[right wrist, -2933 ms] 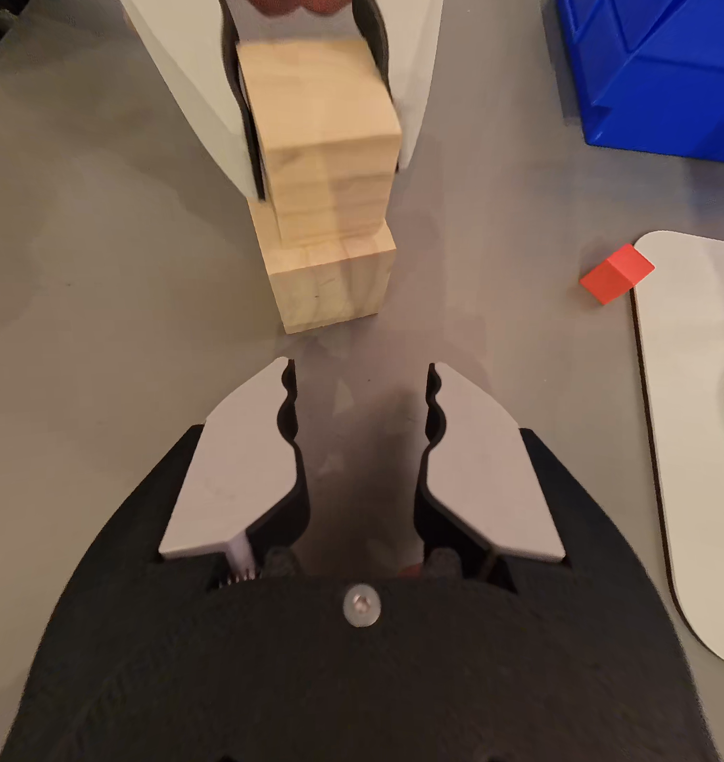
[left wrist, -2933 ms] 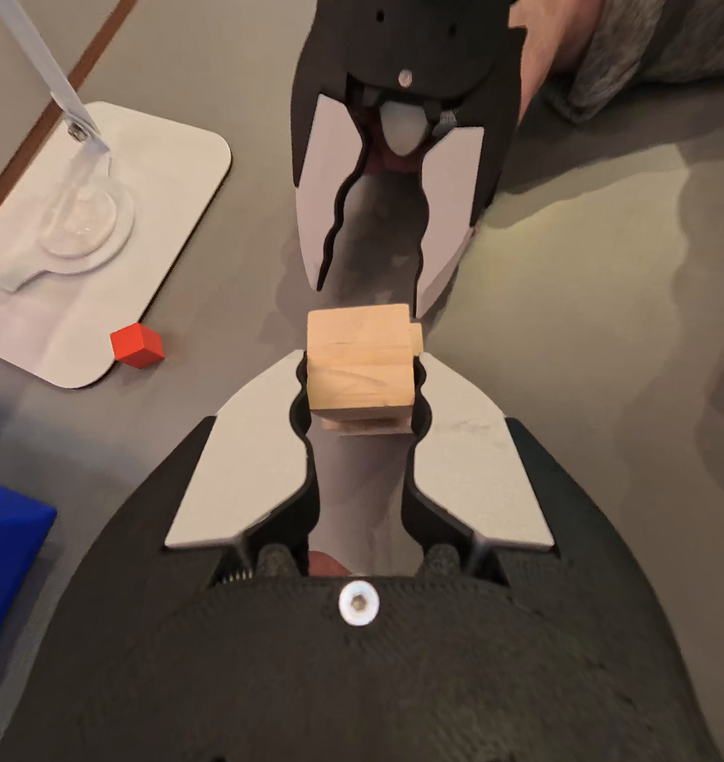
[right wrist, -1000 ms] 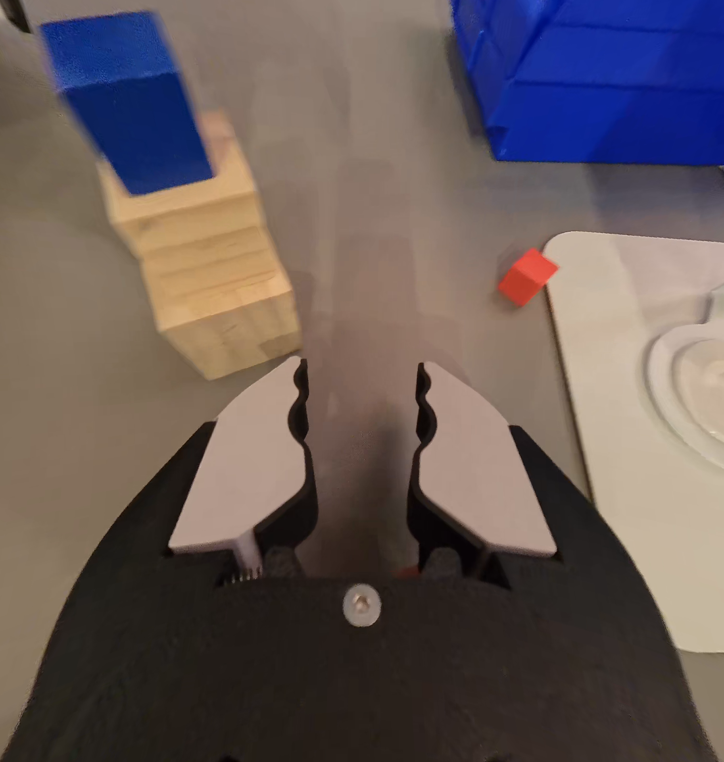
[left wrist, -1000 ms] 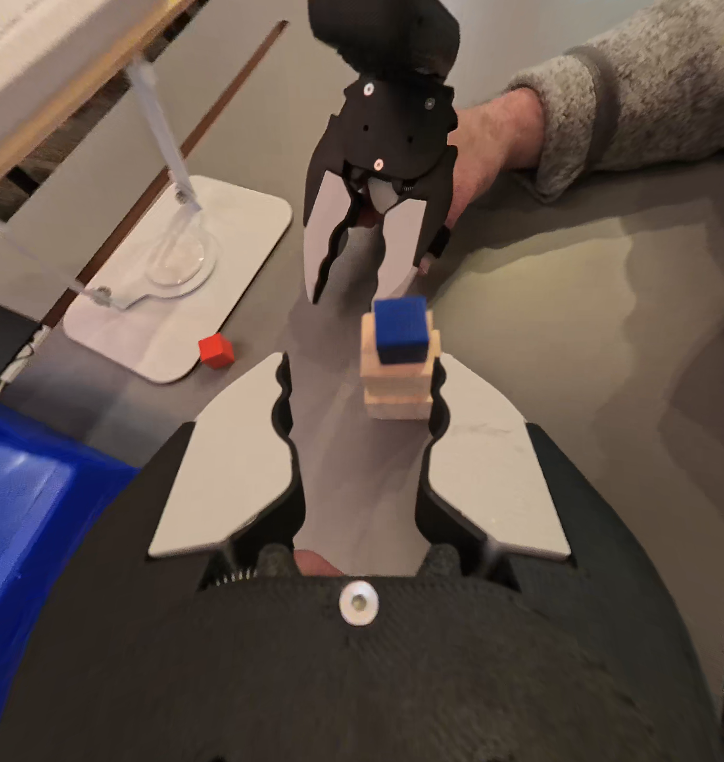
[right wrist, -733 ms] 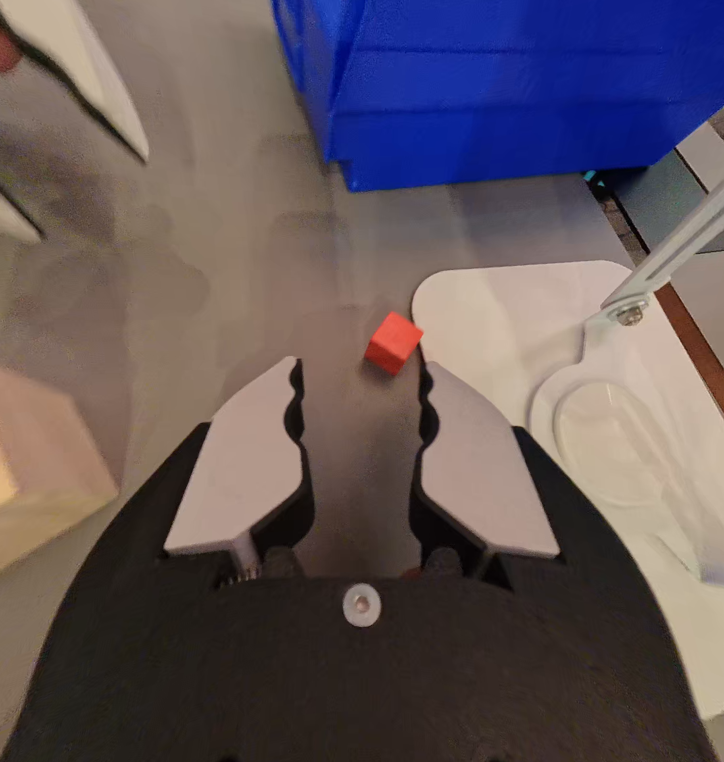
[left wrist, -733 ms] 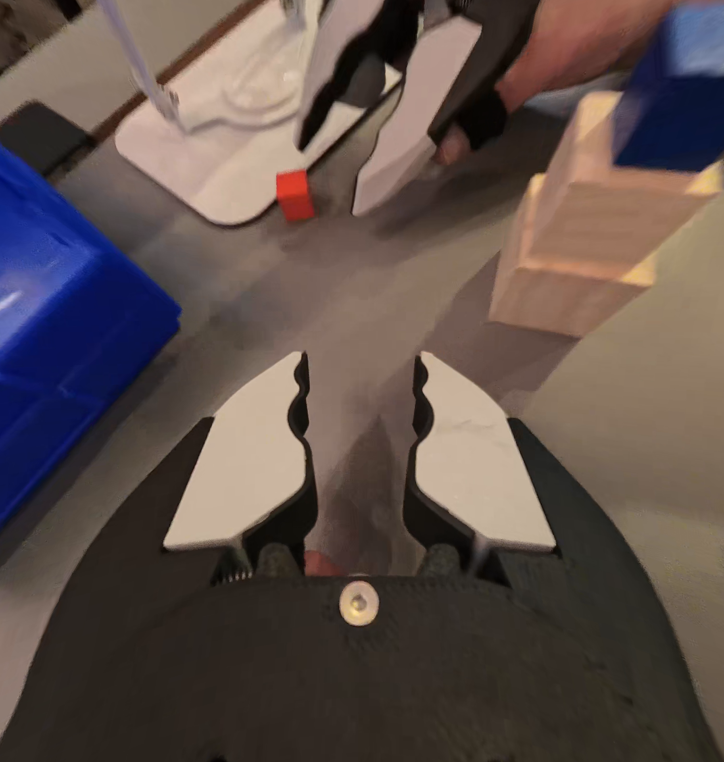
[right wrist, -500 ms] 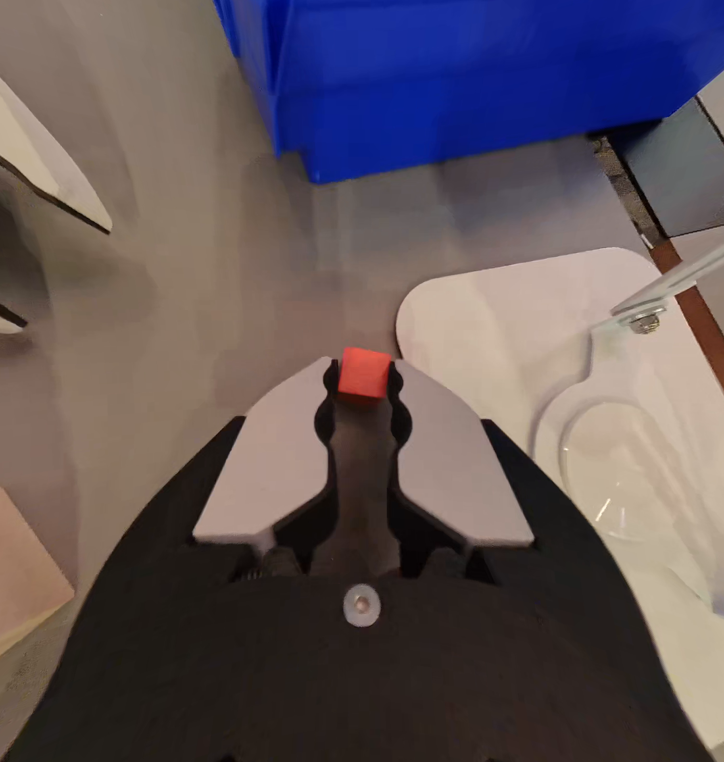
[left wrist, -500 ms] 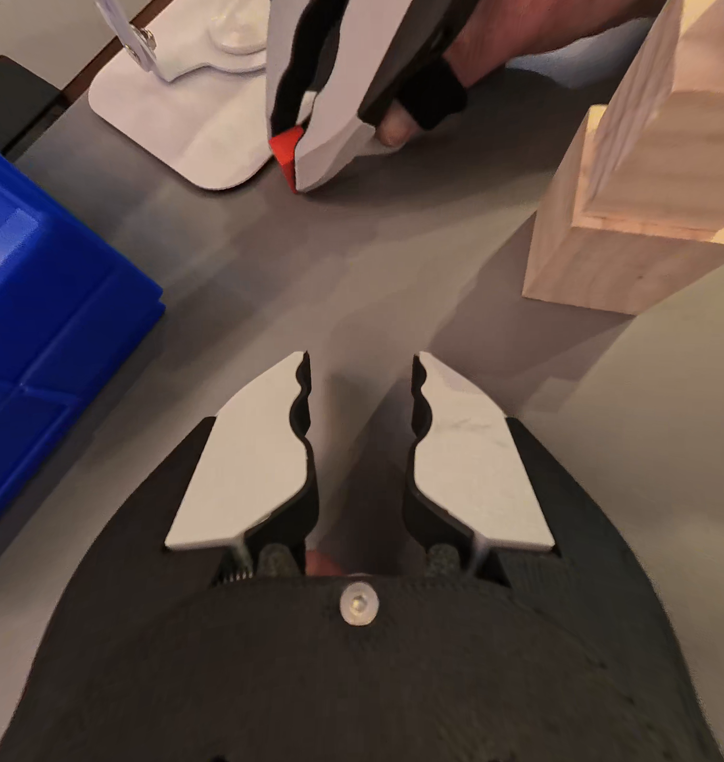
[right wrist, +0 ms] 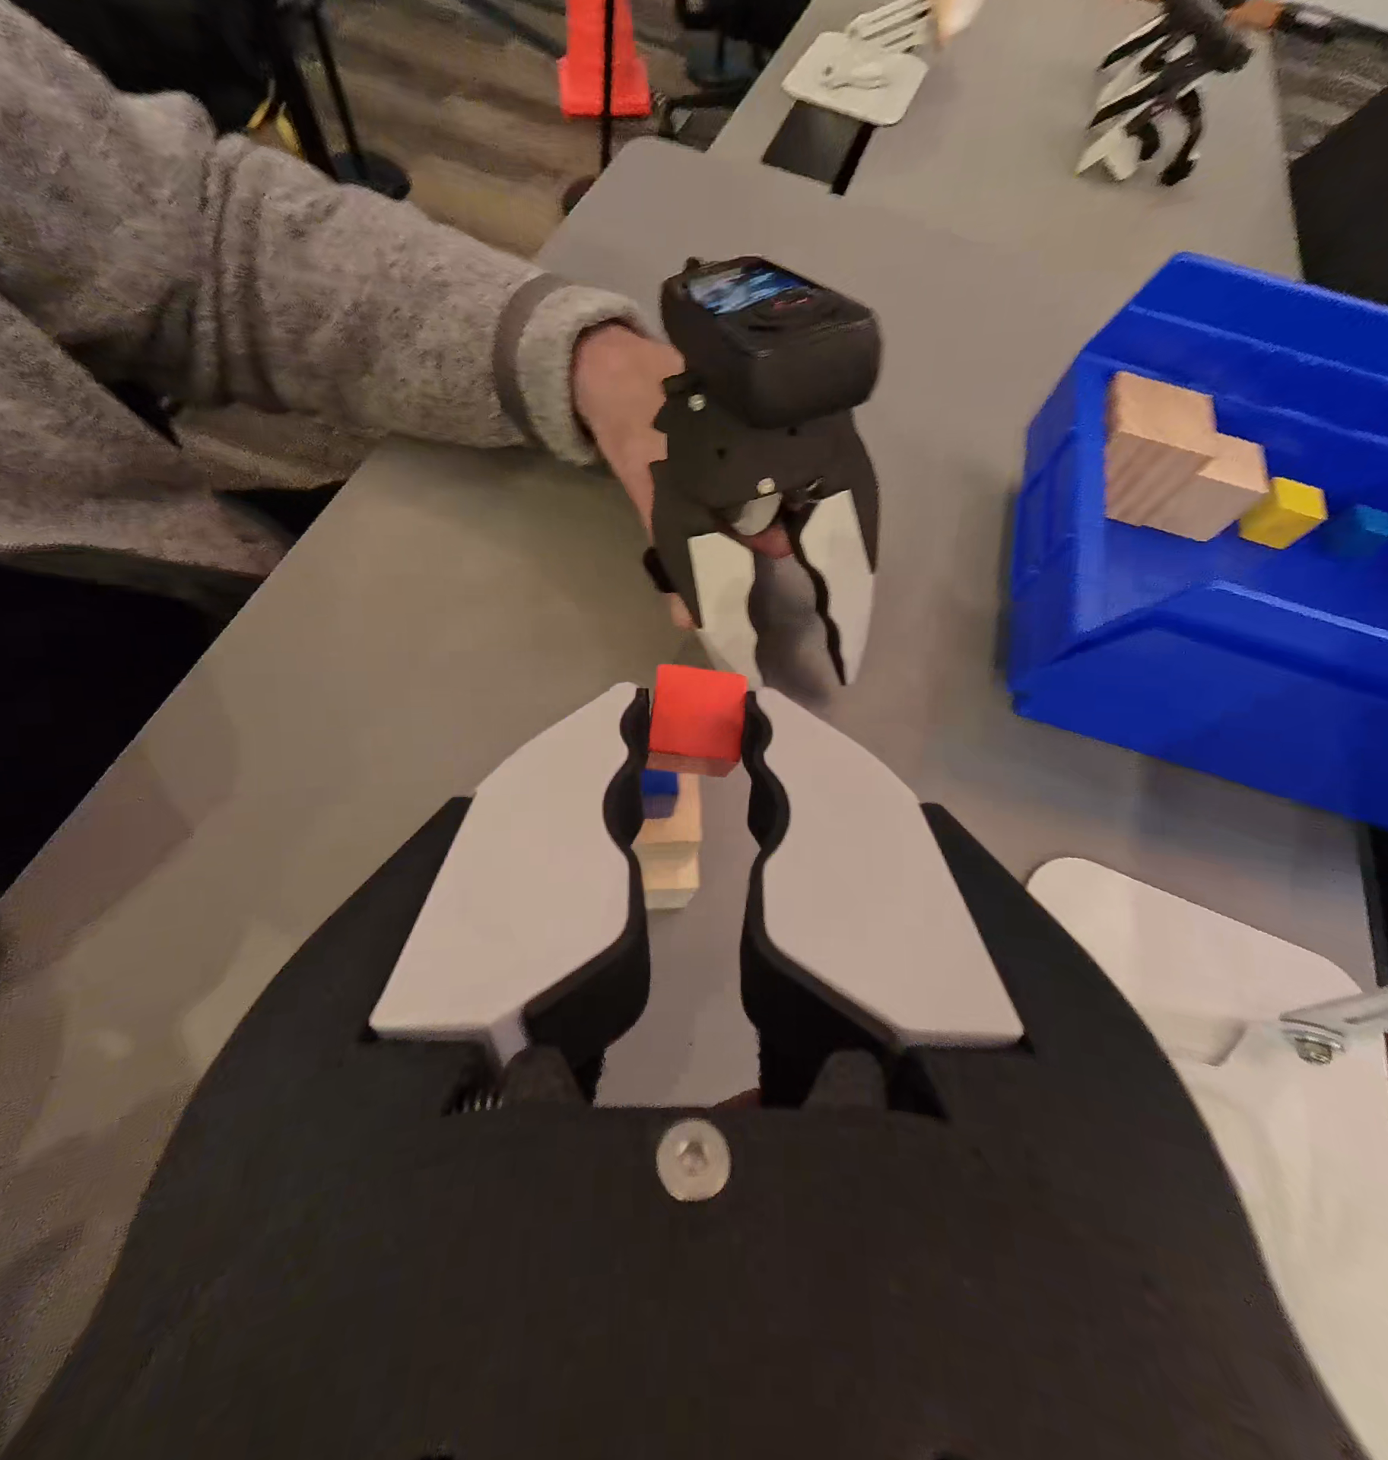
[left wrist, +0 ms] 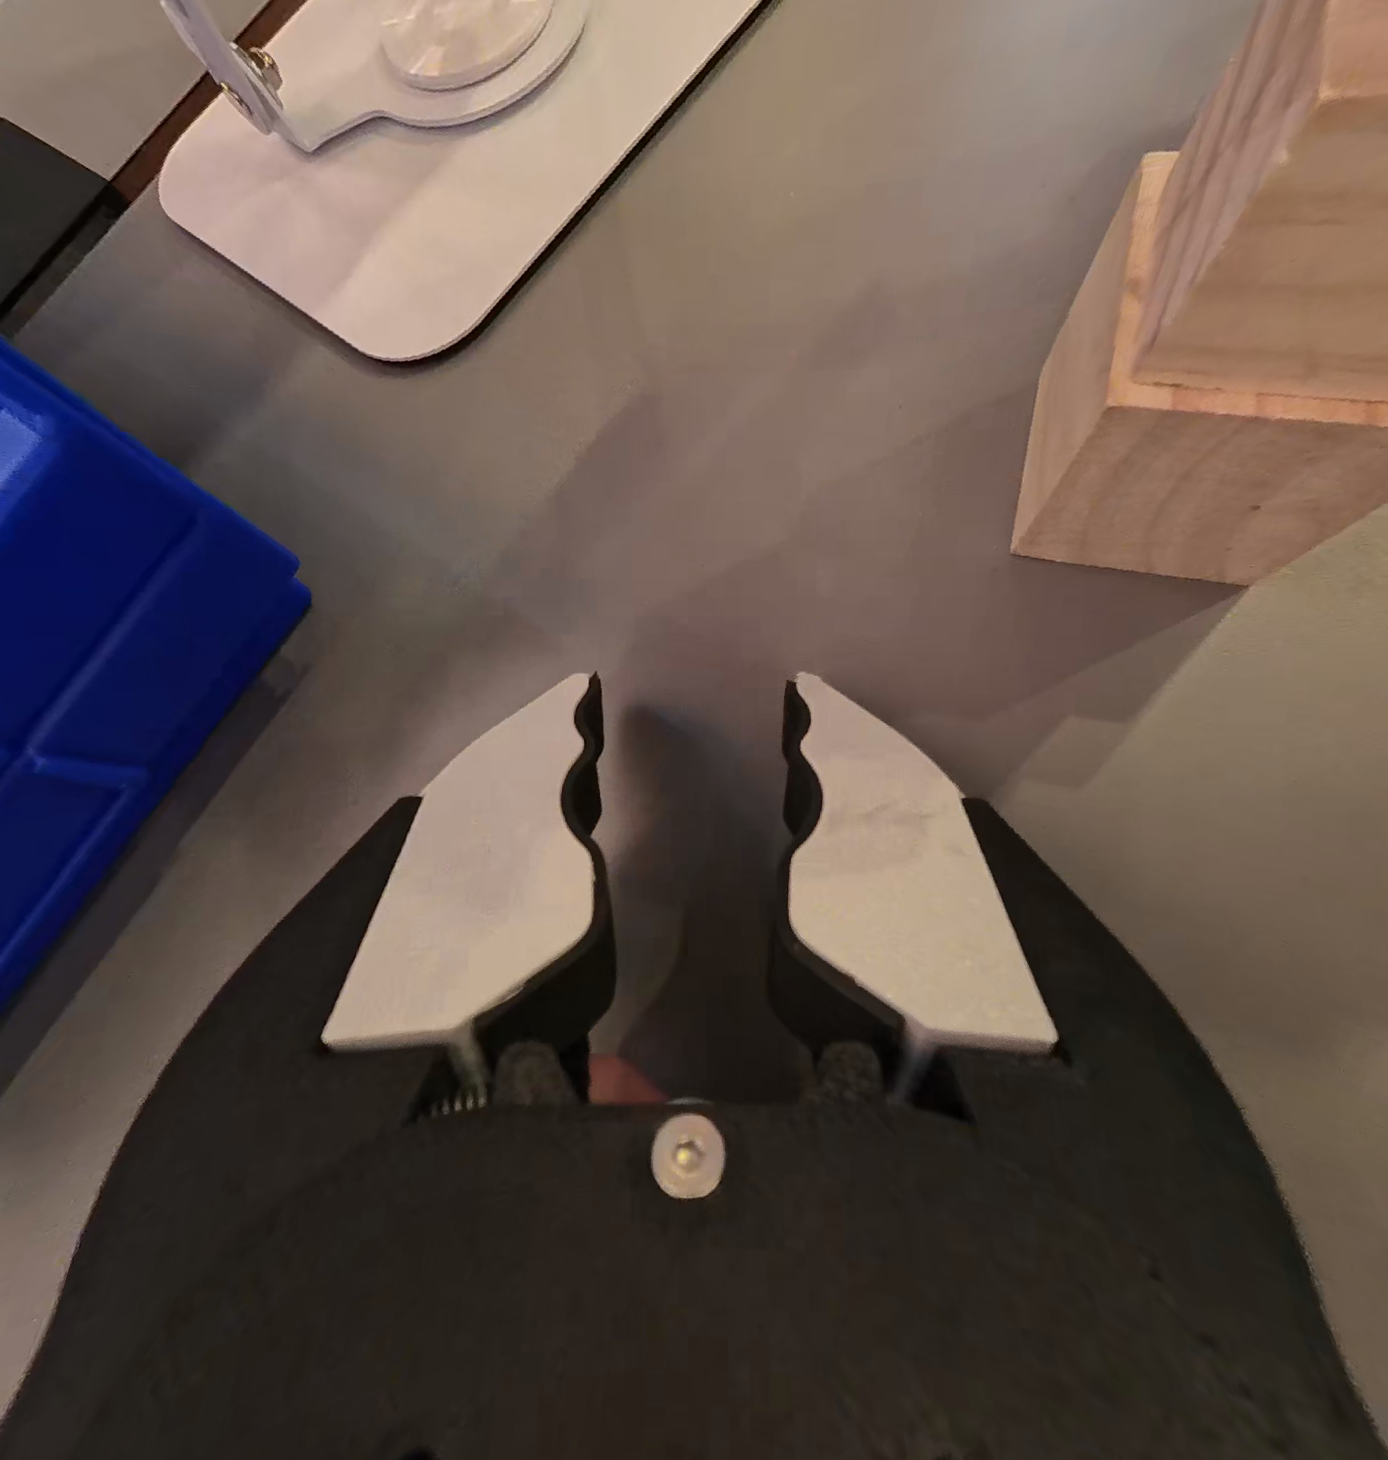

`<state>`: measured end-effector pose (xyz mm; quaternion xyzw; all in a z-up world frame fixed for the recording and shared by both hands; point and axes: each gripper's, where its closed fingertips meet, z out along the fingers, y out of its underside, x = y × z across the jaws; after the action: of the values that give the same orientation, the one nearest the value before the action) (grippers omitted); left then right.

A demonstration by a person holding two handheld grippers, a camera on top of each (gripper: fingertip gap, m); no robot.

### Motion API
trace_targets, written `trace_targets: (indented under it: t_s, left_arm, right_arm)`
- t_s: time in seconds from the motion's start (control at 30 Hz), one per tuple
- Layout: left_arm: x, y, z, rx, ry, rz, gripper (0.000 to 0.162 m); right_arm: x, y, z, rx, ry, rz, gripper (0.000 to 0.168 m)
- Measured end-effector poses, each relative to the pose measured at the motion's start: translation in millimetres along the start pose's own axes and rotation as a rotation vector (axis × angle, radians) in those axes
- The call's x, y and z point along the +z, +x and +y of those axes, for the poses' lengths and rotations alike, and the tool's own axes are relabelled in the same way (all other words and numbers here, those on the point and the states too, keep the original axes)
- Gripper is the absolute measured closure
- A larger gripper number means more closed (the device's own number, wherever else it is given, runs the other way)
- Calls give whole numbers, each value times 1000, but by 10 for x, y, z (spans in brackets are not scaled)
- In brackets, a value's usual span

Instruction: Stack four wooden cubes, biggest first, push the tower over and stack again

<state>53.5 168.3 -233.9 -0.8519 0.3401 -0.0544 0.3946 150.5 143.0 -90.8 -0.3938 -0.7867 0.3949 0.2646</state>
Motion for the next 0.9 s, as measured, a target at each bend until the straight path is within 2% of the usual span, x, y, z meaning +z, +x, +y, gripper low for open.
trace_targets:
  t_s: [0.2, 0.33, 0.4, 0.6, 0.67, 0.73, 0.8, 0.83, 0.9]
  left_arm:
    - [3, -6, 2, -6, -2, 0, 117]
    - [3, -4, 4, -5, -2, 3, 117]
    - [5, -1, 5, -7, -3, 7, 117]
    - [4, -2, 7, -6, -3, 8, 118]
    - [5, -1, 5, -1, -1, 4, 122]
    - [1, -1, 7, 9, -1, -1, 135]
    - [1, 16, 9, 30, -1, -4, 157]
    - [0, 16, 13, 42, -2, -13, 162]
    - [-2, 7, 22, 59, -6, -32, 162]
  right_arm:
    - [159, -118, 176, 17, -106, -59, 146]
    - [200, -122, 197, 35, -113, -69, 144]
    - [189, -106, 199, 26, -124, -48, 131]
    - [-12, -80, 75, 12, -72, 6, 120]
    - [-118, -86, 100, 6, -57, 40, 129]
    - [-223, -84, 181, 23, -33, 81, 163]
    - [-318, -73, 298, 58, -12, 136, 168]
    - [-362, -74, 365, 70, -9, 166, 168]
    - [-434, -98, 462, 107, 22, 216, 168]
